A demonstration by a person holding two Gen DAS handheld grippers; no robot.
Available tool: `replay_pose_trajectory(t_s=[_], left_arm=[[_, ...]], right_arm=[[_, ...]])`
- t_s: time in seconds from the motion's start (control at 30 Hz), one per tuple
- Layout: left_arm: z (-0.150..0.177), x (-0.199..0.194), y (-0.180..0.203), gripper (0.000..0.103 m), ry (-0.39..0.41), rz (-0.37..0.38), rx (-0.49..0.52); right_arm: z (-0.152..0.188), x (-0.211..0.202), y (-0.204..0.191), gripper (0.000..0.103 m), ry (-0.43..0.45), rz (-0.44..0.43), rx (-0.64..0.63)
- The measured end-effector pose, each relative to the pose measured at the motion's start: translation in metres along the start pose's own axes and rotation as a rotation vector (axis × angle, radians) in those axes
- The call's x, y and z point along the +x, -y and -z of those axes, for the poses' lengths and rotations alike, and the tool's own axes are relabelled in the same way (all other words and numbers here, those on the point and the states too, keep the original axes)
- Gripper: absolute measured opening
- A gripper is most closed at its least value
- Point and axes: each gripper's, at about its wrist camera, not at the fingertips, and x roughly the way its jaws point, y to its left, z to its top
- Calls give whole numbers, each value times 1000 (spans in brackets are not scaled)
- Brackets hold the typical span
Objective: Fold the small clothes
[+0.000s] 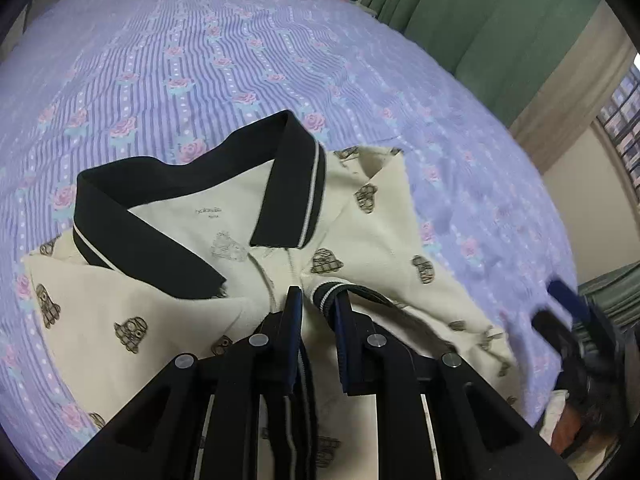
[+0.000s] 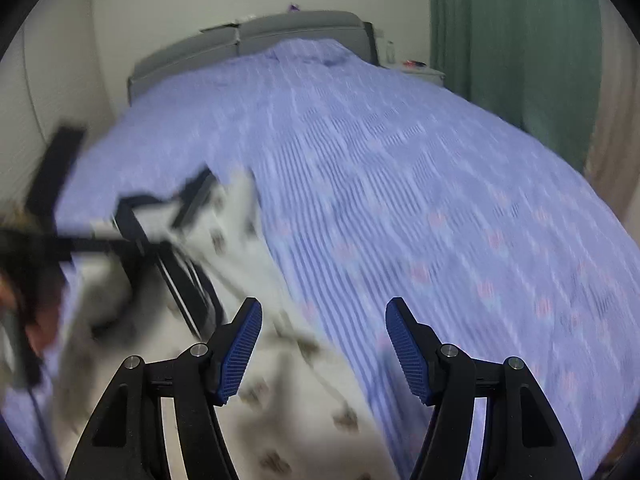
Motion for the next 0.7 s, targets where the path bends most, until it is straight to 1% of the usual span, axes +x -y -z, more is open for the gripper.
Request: replay_pose_trajectory(t_s=[0.03,0.07,0.1,0.13,0.2,0.27,0.3,0.37,0.4,0.43,0.47,0.5,0.57,0.6,0.67,0.7], left_arm=[[0,-3,1,21,10,4,-4],[1,-7,3,32,20,-2,-6],[3,-13,4,40,34,-4,-10],[5,-16,5,53,46,4,-18],[10,-25,10,54,61,40,-56],[19,-27,18,54,54,84,-97],[26,-25,25,54,40,105,-111],[37,-21,34,54,42,146,-146],[43,-16,36,54,42,161,-192],[46,-11,37,54,39,166,-232],[49,-6,35,54,34,150,-280],[52,-3,32,54,39,136,-333],[55,2,27,54,63,139,-402],[54,8,25,54,59,145,-414],[52,18,24,54,36,129,-438],[52,20,25,54,44,131,-451]], right_arm=[[-16,6,-3,65,-15,-8,-24],[-28,12,-4,65,-23,8,-42],[-30,13,-6,65,-26,25,-54],[-33,14,-6,65,-29,38,-70],[-27,14,-6,65,-33,30,-76],[-17,19,1,65,-41,27,-54],[-10,21,4,65,-51,21,-38],[3,25,10,65,-63,15,-21],[10,26,12,65,-70,14,-17],[15,26,15,65,-79,13,-16],[19,25,17,65,-81,11,-12],[23,23,18,65,-78,2,-13],[27,20,20,65,-69,-18,-19],[28,18,22,65,-68,-25,-17],[31,17,25,65,-71,-38,-7],[33,17,26,65,-73,-40,-3]])
